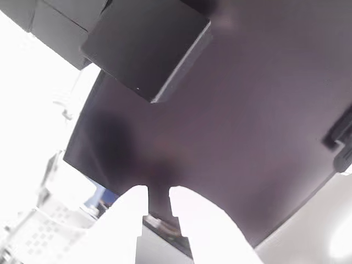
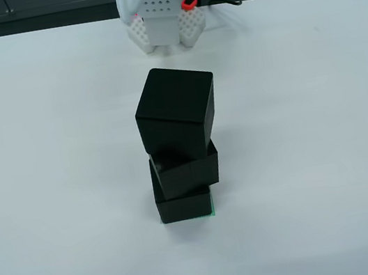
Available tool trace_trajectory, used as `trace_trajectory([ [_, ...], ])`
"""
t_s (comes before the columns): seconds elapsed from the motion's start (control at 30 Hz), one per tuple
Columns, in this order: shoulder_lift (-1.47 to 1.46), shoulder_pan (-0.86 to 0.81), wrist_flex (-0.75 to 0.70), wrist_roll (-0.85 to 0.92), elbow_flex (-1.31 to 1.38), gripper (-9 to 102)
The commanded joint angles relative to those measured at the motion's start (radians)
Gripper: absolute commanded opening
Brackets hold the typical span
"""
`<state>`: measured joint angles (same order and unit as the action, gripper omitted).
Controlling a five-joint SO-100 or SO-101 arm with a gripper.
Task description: Stack 3 Blocks on the chosen place.
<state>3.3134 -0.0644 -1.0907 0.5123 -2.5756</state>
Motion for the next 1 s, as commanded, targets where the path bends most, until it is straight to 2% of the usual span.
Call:
trace_trajectory([
  [0.0, 0.031, 0.003, 0.02, -0.155, -0.048, 0],
  [0.1, 0.084, 0.002, 0.058, -0.278, -0.147, 0],
  [0.63, 0.115, -0.003, 0.295, -0.374, -0.568, 0],
  [0.97, 0.117, 0.017, 0.278, -0.41, -0.574, 0],
])
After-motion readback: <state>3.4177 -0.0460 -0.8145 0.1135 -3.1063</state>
